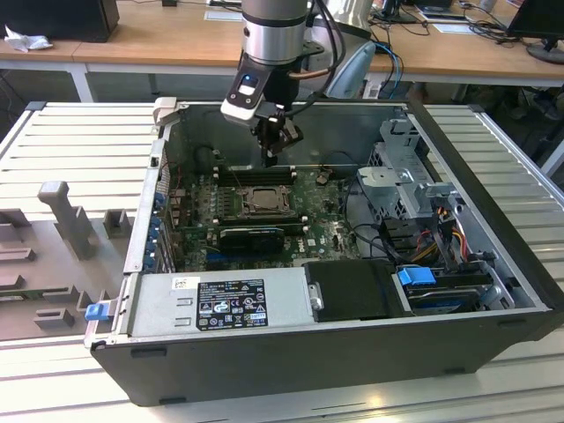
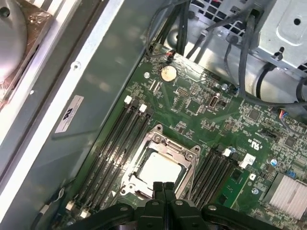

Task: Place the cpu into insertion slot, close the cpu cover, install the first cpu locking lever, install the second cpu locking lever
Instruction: 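Install the first cpu locking lever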

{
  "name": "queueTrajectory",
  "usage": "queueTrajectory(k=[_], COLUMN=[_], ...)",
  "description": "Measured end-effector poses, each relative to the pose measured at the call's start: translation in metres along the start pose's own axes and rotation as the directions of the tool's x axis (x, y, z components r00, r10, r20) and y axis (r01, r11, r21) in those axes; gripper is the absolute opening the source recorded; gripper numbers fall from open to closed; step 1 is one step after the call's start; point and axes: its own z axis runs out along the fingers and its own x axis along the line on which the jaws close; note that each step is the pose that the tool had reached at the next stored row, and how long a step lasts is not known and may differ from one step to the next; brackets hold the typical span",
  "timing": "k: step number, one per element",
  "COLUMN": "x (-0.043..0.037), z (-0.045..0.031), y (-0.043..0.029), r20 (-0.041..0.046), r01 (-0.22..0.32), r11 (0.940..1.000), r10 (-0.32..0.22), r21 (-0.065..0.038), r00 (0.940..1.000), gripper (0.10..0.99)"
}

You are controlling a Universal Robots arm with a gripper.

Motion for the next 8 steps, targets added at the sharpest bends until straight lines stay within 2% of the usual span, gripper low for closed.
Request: queueTrajectory(k=[8], x=[0.0], z=[0.0], y=[0.0], r20=[-0.0013], r01=[0.056], r11=[0.9984], r10=[-0.056], r21=[0.0], r00=[0.9984], gripper=[0.106])
